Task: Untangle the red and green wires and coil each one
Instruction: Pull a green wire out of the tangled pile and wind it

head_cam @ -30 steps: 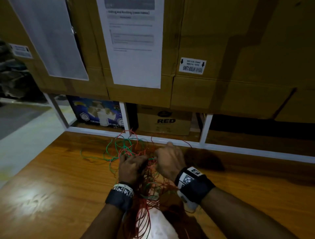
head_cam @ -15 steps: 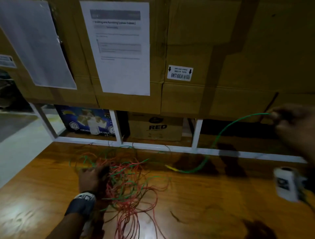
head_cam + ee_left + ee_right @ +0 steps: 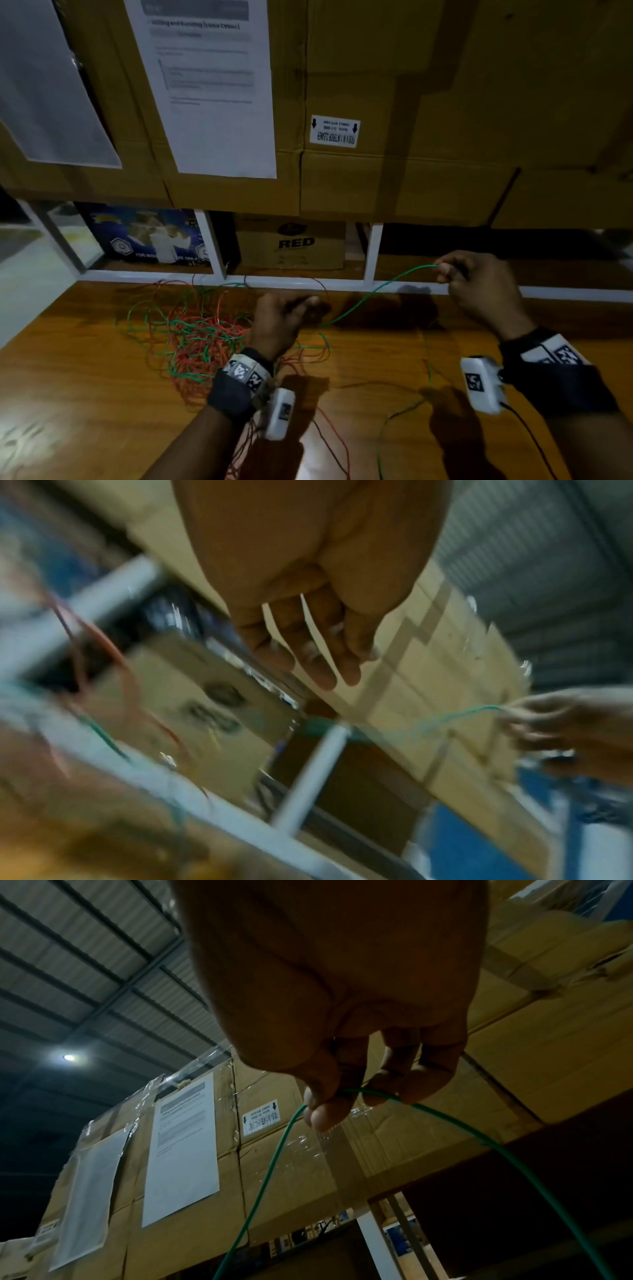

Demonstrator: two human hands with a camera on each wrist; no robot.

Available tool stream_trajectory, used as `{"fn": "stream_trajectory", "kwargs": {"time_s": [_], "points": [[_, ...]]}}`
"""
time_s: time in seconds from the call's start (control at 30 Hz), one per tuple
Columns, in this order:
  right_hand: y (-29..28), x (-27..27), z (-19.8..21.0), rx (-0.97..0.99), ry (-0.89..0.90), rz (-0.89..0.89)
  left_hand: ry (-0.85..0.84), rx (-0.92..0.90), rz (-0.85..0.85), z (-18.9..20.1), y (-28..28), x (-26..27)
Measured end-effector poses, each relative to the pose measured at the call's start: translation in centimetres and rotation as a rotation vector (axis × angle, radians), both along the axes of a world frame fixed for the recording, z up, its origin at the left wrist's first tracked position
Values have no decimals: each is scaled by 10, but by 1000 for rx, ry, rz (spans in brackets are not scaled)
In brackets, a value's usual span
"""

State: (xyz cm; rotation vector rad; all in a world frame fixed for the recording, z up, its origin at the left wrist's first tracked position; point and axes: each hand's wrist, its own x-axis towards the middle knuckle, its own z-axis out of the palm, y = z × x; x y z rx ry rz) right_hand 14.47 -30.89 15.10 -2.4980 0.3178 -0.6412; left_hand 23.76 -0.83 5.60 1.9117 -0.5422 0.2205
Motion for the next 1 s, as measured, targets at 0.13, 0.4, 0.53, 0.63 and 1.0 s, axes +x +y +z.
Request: {"fn": "stream_trajectory", "kwargs": {"time_s": [0.13,0.4,0.53,0.63,1.0], "points": [[2,-3,3,32,6,-5,139,-35,-141,-8,-27,-19],[2,-16,14,133,-24,13,311,-124,-238,-28,-26,-43],[4,-22,13,149,-69,19,463,-372,-257,-14,-13,-63],[10,-23,6,72,-74,-21,680,-579,-271,-7,-8,-73],[100,-112,-56,370,206,167,990,-811,-301,-27,8,-105]]}}
